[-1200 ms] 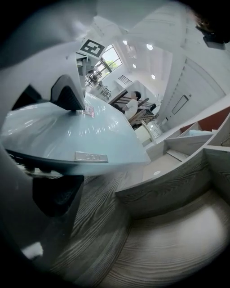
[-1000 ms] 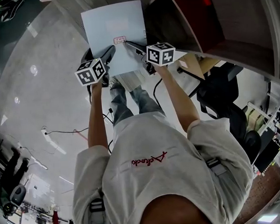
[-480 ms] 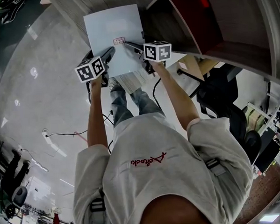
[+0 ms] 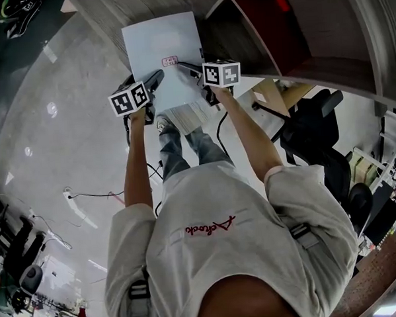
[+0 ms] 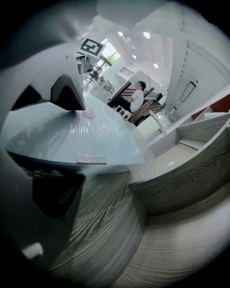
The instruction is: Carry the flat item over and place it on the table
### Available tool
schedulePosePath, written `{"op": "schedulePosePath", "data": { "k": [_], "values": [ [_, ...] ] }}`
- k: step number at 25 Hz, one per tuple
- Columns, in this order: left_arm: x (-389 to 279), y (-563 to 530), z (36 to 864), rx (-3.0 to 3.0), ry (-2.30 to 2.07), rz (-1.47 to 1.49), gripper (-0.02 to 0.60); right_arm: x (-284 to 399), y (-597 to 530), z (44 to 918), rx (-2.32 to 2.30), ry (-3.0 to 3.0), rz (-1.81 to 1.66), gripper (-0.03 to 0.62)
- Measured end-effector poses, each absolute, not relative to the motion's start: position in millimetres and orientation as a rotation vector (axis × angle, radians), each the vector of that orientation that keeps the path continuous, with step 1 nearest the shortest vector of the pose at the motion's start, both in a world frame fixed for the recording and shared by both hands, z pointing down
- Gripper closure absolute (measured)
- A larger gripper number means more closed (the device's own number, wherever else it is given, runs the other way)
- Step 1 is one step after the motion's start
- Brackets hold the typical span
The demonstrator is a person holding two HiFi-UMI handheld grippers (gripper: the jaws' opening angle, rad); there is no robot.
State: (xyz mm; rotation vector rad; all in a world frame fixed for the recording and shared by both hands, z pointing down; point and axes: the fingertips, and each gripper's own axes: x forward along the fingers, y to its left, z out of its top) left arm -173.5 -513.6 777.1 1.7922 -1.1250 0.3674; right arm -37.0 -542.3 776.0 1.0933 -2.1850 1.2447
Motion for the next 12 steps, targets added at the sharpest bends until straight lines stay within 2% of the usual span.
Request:
{"op": "schedulePosePath", "data": {
  "k": [4,8,12],
  "values": [
    [-177.2,-512.8,764.6,1.886,-1.154,0.426,0.078,-27.7,-547.6,757.5,1.198,-2.227,1.085,0.155],
    [-184.2,-520.9,737.9,1.95,-1.222,0.386,0.078,-28.1,-553.3,738.7,1.228,-2.274,0.965,0.163],
    [-182.7,-524.2,711.0,2.035,-1.254,0.362,0.08,-32.9,-553.5,713.2,1.227,-2.329,0.849,0.2]
  ]
}}
